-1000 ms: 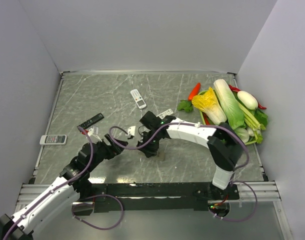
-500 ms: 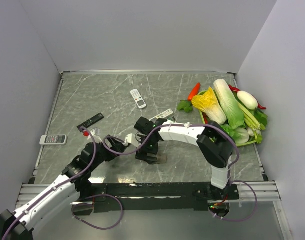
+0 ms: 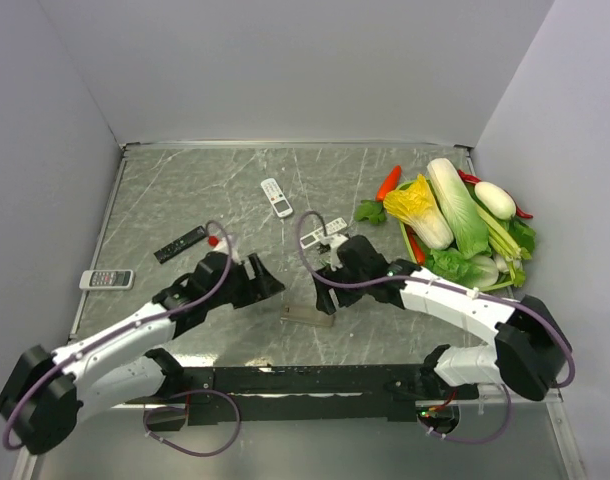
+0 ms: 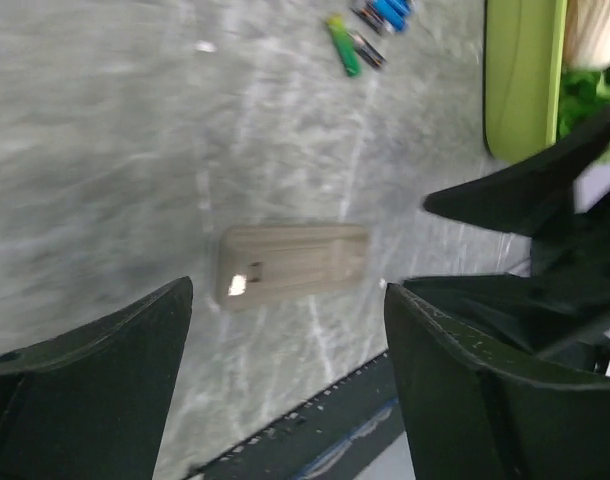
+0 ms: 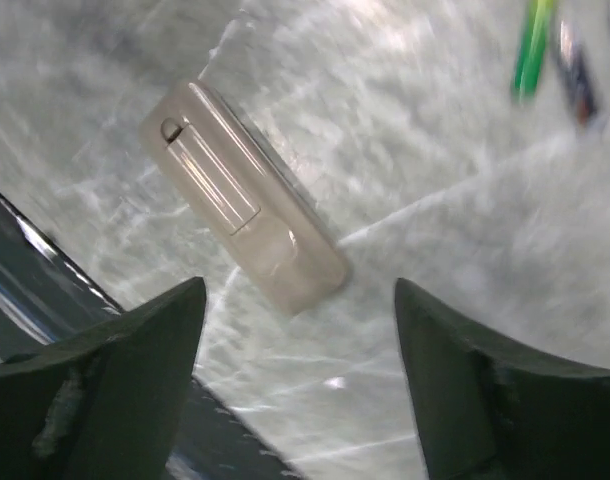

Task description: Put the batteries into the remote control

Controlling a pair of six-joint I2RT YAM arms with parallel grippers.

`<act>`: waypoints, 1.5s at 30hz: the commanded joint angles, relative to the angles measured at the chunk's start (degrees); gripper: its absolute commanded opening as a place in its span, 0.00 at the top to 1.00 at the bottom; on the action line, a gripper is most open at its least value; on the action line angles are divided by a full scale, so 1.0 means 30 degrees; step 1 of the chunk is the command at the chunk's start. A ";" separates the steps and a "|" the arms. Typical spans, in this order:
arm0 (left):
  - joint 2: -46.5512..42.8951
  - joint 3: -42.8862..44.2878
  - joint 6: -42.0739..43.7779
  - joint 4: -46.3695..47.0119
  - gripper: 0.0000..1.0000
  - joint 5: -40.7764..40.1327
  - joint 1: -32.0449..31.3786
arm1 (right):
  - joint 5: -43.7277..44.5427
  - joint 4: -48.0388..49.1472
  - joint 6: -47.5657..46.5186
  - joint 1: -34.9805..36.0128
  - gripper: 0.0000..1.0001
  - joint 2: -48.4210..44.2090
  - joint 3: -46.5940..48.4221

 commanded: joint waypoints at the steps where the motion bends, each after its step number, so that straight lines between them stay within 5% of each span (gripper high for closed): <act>1: 0.2253 0.2852 0.0628 -0.1197 0.21 -0.0374 -0.1700 | 0.0624 0.3117 0.7310 -0.0181 0.21 -0.1526 -0.2505; 7: 0.5620 0.4821 0.0745 -0.2429 0.35 -0.0963 -0.2817 | 0.1175 0.6195 1.1415 -0.0239 0.31 -0.2261 -0.5233; 21: 0.9668 0.7927 0.0804 -0.5094 0.55 -0.2423 -0.4517 | 0.0944 0.8570 1.2327 -0.0210 0.43 -0.0035 -0.6260; 30: 1.1103 0.9422 0.0454 -0.7905 0.59 -0.4419 -0.5366 | 0.1939 0.7751 1.2064 -0.0181 0.48 -0.0210 -0.6143; 45: 1.2745 1.0301 0.0305 -0.8026 0.65 -0.4742 -0.5983 | 0.2116 0.7750 1.1917 0.0111 0.54 0.0316 -0.5733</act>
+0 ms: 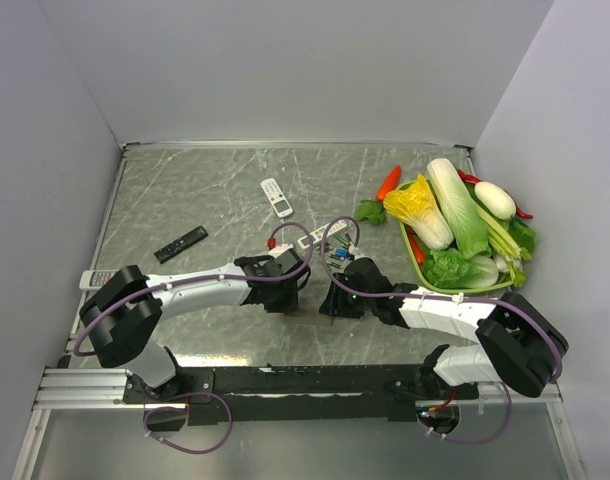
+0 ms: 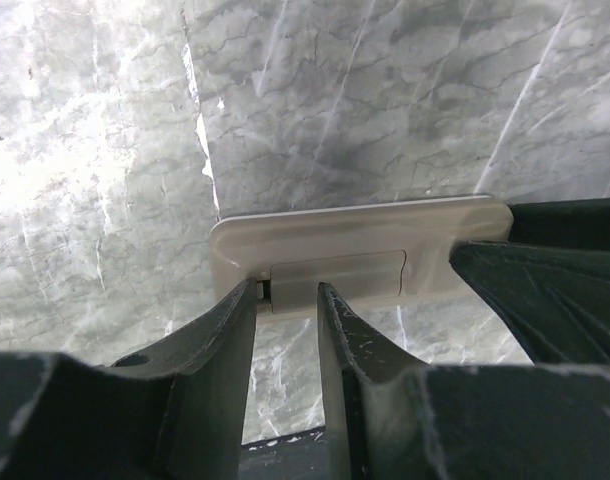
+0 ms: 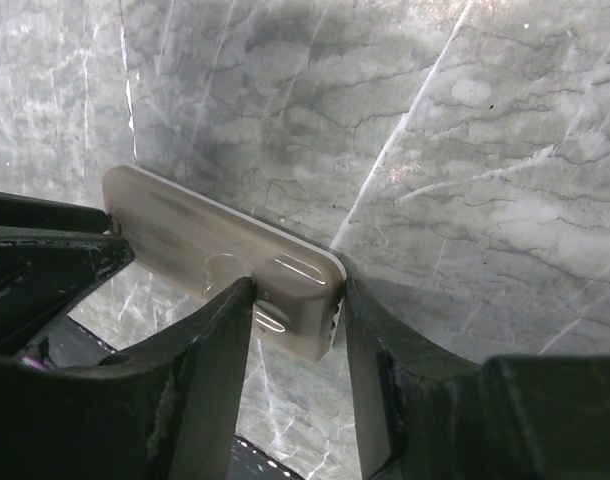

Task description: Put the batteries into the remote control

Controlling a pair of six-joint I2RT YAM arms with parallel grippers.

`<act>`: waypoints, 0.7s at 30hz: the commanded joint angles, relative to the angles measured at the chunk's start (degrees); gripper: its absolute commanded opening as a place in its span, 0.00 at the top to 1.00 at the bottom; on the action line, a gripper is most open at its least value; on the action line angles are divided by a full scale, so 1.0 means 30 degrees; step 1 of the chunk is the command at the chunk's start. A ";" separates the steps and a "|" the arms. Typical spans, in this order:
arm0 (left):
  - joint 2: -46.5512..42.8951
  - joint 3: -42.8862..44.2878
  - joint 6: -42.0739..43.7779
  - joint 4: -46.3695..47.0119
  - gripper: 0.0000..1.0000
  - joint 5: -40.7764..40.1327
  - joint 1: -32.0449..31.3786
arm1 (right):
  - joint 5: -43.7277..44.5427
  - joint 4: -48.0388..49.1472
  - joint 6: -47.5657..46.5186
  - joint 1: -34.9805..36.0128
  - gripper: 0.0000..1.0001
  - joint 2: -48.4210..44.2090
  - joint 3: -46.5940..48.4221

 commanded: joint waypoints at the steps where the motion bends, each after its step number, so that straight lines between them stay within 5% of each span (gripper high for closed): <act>1: 0.0687 0.0764 -0.0262 0.0017 0.66 -0.0291 -0.0314 | 0.0425 0.0181 0.0034 0.0250 0.54 0.0273 0.0380; 12: 0.1859 0.1466 -0.0438 -0.0860 0.66 0.0119 -0.0871 | 0.0571 -0.0054 0.0093 0.0602 0.57 0.0653 0.0906; 21: 0.2387 0.2901 -0.0907 -0.3409 0.61 -0.2223 -0.1428 | 0.1333 -0.1196 0.0356 0.1040 0.59 0.0772 0.1317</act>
